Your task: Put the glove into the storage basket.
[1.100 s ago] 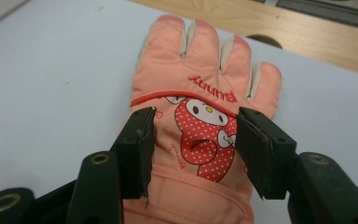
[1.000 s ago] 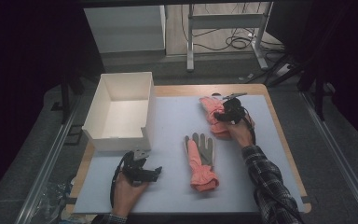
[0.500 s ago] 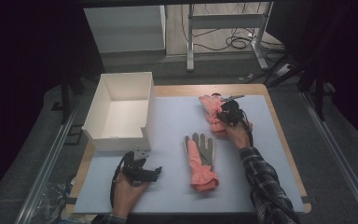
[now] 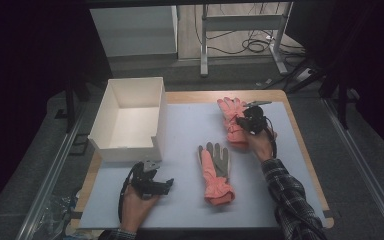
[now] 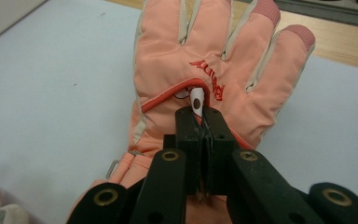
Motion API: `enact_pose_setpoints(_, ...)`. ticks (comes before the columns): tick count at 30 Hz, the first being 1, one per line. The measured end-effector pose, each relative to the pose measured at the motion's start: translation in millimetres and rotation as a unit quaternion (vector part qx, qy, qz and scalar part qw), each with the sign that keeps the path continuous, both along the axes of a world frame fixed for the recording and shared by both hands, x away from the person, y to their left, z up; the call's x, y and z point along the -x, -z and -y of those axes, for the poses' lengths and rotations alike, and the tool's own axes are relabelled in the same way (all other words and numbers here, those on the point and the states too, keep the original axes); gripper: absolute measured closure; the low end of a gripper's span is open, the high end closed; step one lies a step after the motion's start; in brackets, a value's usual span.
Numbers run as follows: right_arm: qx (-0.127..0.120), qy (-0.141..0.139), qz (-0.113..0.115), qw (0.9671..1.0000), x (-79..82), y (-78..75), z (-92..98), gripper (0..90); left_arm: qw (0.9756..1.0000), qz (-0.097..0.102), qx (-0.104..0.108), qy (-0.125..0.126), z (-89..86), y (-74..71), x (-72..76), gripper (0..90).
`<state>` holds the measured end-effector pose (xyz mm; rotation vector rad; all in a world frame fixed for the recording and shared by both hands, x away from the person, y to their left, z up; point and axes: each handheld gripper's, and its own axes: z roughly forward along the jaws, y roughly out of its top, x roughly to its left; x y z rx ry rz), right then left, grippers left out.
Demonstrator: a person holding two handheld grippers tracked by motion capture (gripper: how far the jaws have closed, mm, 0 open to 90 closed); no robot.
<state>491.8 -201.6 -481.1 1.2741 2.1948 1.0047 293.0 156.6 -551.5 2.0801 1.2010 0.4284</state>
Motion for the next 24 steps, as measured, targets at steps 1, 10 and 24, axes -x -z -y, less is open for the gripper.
enact_pose_setpoints(1,-0.002,0.000,0.001,1.0000,1.3,-1.7,1.0,86.7,1.0000,0.000,0.000,0.000,0.0,0.0,0.0,6.7)
enact_pose_setpoints(10,-0.018,-0.015,0.012,0.9997,20.1,-24.3,9.5,86.6,1.0000,0.000,0.000,0.000,0.0,0.0,0.0,6.7)
enact_pose_setpoints(24,-0.030,-0.052,0.008,0.9982,67.9,-40.1,19.3,86.5,1.0000,0.000,0.000,0.000,0.0,0.0,0.1,6.7)
